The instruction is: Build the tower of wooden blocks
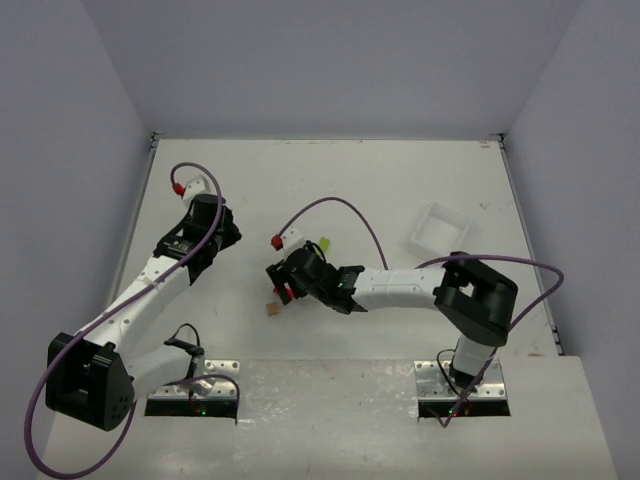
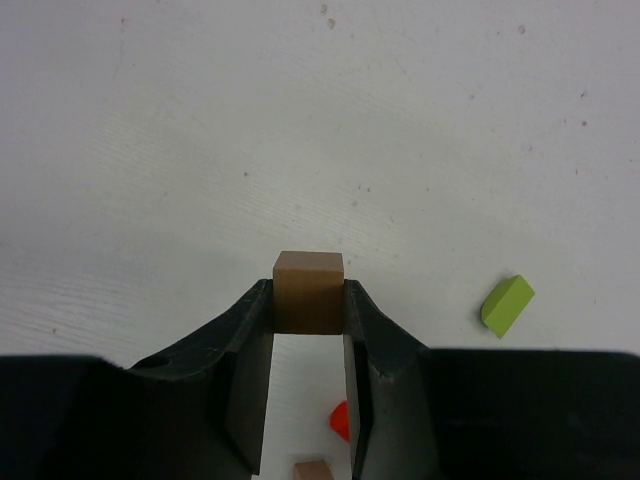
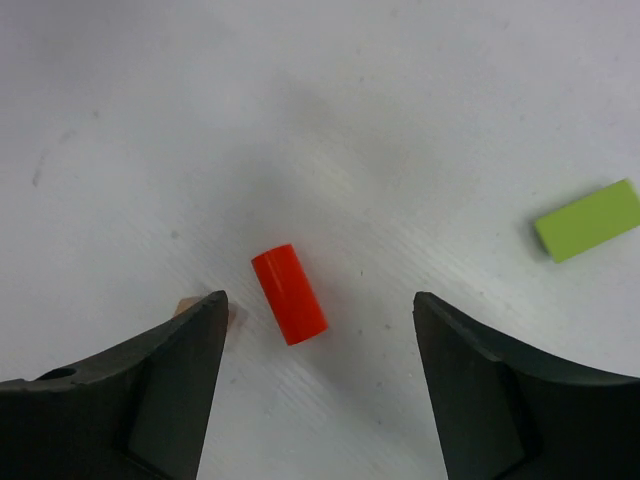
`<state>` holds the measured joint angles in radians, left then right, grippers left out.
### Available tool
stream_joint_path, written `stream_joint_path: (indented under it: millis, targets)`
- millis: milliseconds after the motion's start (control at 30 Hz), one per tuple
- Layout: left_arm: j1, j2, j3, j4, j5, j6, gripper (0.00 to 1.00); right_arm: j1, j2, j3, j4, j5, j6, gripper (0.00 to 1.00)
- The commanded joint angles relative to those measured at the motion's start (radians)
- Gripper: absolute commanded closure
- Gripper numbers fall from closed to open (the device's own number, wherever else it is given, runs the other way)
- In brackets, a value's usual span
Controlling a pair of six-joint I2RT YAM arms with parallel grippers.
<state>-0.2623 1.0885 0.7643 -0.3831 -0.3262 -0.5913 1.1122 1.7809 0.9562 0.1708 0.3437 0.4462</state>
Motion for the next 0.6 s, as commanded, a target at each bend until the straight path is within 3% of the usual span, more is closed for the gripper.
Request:
stream_joint_path:
  millis: [0,233,300,567]
  targets:
    - [0.0,-0.012,0.001,0.073,0.087,0.024,1.0,-0.02,-0.201,0.003,0.014,0.08,-0.029,0.19]
    - [-0.119,0.022,0.035,0.101,0.085,0.024,1.0,-0.067,-0.528,-0.207,-0.072,0.138,-0.003,0.09]
    - [-0.204,0.051,0.054,0.106,0.069,0.025,1.0,-0.111,-0.621,-0.301,-0.117,0.175,0.056,0.05]
    - [-0.463,0.2,0.129,0.124,0.076,0.019,1.0,-0.448,-0.909,-0.586,-0.28,0.216,0.193,0.01]
